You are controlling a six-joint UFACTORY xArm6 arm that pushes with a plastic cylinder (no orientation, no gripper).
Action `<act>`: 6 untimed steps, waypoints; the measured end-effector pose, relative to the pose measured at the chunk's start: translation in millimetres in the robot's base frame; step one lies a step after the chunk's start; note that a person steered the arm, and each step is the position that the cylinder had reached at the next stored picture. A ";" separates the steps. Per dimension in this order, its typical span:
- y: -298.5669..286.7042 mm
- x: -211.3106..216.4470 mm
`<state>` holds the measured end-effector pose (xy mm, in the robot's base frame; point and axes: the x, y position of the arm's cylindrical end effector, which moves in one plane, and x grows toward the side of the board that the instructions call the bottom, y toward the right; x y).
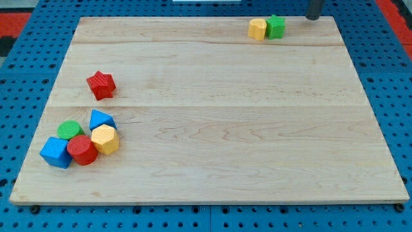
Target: Separate the green star from the yellow heart
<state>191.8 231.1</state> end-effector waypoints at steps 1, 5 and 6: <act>-18.8 0.0; -97.0 49.1; -75.5 51.1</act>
